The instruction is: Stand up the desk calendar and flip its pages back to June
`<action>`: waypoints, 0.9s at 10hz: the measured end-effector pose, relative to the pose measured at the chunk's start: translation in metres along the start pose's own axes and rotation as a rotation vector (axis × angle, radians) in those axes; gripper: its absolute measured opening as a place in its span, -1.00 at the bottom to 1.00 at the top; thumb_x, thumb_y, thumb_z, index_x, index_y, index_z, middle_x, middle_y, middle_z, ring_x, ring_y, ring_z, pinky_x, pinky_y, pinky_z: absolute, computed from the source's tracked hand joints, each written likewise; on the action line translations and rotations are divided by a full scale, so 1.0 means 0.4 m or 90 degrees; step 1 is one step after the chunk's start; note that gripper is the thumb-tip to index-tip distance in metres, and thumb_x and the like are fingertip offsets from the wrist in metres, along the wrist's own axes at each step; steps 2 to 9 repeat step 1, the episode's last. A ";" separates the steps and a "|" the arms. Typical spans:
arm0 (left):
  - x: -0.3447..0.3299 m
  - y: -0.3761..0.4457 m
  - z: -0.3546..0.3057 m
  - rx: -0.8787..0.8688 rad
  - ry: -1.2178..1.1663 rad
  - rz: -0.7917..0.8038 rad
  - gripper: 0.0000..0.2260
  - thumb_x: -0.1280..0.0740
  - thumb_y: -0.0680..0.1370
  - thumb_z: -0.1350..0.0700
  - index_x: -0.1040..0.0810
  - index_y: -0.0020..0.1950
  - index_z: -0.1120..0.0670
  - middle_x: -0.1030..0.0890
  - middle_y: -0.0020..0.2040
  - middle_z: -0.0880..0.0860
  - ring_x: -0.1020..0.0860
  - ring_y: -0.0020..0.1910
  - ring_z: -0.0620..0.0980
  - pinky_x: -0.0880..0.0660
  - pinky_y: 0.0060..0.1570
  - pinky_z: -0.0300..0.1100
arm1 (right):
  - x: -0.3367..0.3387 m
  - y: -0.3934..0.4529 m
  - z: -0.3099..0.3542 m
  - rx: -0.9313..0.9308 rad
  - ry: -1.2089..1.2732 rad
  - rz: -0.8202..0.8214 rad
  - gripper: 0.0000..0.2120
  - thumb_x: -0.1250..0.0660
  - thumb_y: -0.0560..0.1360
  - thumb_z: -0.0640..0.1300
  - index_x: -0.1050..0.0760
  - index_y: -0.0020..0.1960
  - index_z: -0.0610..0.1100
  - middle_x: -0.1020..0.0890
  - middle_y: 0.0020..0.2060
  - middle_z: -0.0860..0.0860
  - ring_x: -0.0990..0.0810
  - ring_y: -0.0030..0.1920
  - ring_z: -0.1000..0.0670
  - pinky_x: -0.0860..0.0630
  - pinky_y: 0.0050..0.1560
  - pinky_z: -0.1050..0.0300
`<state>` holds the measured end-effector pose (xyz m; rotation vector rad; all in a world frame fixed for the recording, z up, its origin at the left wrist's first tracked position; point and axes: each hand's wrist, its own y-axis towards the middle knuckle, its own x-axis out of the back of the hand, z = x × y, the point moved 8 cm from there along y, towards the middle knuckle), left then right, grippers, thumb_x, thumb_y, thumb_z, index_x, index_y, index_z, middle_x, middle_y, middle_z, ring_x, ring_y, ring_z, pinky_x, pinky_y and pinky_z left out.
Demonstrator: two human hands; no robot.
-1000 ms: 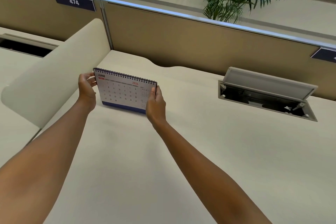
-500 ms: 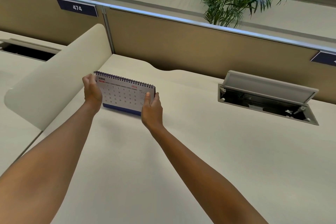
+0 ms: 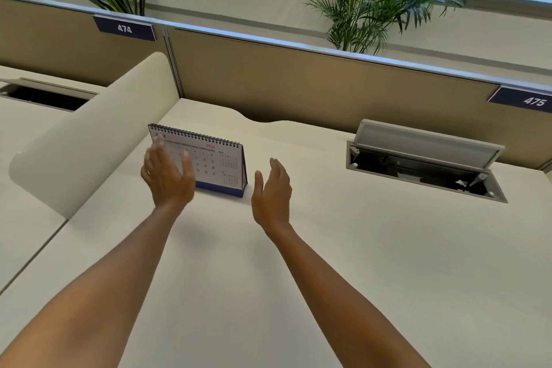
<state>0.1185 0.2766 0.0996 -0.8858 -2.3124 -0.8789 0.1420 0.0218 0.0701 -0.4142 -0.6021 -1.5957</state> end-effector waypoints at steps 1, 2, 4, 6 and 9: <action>-0.051 -0.102 -0.093 -0.164 0.026 0.036 -0.40 -0.19 0.60 -0.07 -0.12 0.58 0.12 -0.20 0.57 0.14 -0.16 0.53 0.19 -0.10 0.46 0.19 | 0.043 -0.031 -0.079 0.072 -0.077 -0.022 -0.50 -0.09 0.69 0.05 -0.16 0.57 -0.10 -0.23 0.56 -0.01 -0.13 0.56 0.00 -0.03 0.53 0.11; -0.051 -0.102 -0.093 -0.164 0.026 0.036 -0.40 -0.19 0.60 -0.07 -0.12 0.58 0.12 -0.20 0.57 0.14 -0.16 0.53 0.19 -0.10 0.46 0.19 | 0.043 -0.031 -0.079 0.072 -0.077 -0.022 -0.50 -0.09 0.69 0.05 -0.16 0.57 -0.10 -0.23 0.56 -0.01 -0.13 0.56 0.00 -0.03 0.53 0.11; -0.051 -0.102 -0.093 -0.164 0.026 0.036 -0.40 -0.19 0.60 -0.07 -0.12 0.58 0.12 -0.20 0.57 0.14 -0.16 0.53 0.19 -0.10 0.46 0.19 | 0.043 -0.031 -0.079 0.072 -0.077 -0.022 -0.50 -0.09 0.69 0.05 -0.16 0.57 -0.10 -0.23 0.56 -0.01 -0.13 0.56 0.00 -0.03 0.53 0.11; -0.051 -0.102 -0.093 -0.164 0.026 0.036 -0.40 -0.19 0.60 -0.07 -0.12 0.58 0.12 -0.20 0.57 0.14 -0.16 0.53 0.19 -0.10 0.46 0.19 | 0.043 -0.031 -0.079 0.072 -0.077 -0.022 -0.50 -0.09 0.69 0.05 -0.16 0.57 -0.10 -0.23 0.56 -0.01 -0.13 0.56 0.00 -0.03 0.53 0.11; -0.051 -0.102 -0.093 -0.164 0.026 0.036 -0.40 -0.19 0.60 -0.07 -0.12 0.58 0.12 -0.20 0.57 0.14 -0.16 0.53 0.19 -0.10 0.46 0.19 | 0.043 -0.031 -0.079 0.072 -0.077 -0.022 -0.50 -0.09 0.69 0.05 -0.16 0.57 -0.10 -0.23 0.56 -0.01 -0.13 0.56 0.00 -0.03 0.53 0.11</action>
